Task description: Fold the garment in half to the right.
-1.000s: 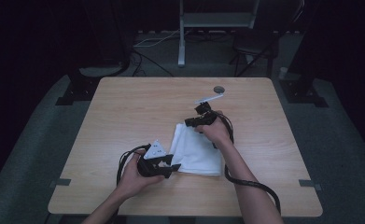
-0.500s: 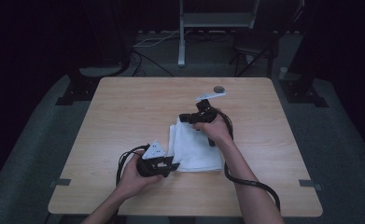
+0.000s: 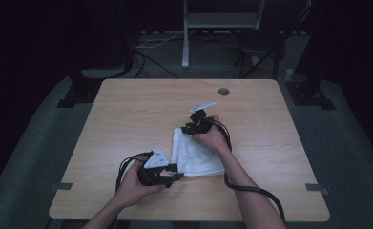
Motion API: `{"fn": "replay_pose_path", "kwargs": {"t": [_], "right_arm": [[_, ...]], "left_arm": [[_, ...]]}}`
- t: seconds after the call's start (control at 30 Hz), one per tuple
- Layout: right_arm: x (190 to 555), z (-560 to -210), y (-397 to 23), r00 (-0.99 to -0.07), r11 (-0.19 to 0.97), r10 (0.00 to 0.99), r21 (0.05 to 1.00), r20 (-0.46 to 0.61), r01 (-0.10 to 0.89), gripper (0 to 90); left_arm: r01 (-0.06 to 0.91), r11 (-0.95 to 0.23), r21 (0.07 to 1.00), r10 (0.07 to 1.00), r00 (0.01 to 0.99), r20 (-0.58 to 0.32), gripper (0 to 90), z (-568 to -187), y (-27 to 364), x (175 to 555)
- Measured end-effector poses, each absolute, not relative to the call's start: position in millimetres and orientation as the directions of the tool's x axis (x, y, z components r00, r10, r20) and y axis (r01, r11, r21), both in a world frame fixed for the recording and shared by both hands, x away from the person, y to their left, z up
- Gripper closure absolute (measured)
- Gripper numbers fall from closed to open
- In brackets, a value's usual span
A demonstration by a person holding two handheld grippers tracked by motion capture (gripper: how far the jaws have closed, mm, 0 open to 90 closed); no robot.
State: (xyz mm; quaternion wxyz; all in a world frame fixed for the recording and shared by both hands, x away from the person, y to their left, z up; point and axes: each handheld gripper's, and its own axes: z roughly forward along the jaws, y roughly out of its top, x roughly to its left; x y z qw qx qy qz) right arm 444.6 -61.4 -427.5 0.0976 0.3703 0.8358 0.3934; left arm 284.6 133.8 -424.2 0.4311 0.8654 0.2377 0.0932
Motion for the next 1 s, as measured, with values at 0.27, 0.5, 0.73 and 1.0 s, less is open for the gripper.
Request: {"fn": "replay_pose_path", "kwargs": {"t": [0.27, 0.5, 0.73, 1.0], "right_arm": [[439, -404, -62, -0.701, 0.367, 0.707, 0.797, 0.096, 0.479, 58.9], [435, -410, -57, -0.720, 0.412, 0.687, 0.763, 0.098, 0.498, 57.8], [436, -424, -51, -0.719, 0.444, 0.687, 0.722, 0.105, 0.531, 56.7], [435, -417, -53, -0.706, 0.401, 0.695, 0.742, 0.136, 0.537, 51.3]], "left_arm": [[0.323, -0.450, 0.832, 0.522, 0.852, -0.048, 50.9, -416, 137, 288], [0.291, -0.410, 0.865, 0.501, 0.864, -0.053, 49.3, -422, 132, 295], [0.344, -0.497, 0.797, 0.471, 0.878, -0.086, 49.4, -434, 127, 298], [0.365, -0.495, 0.788, 0.474, 0.874, -0.107, 47.6, -433, 129, 296]]}}
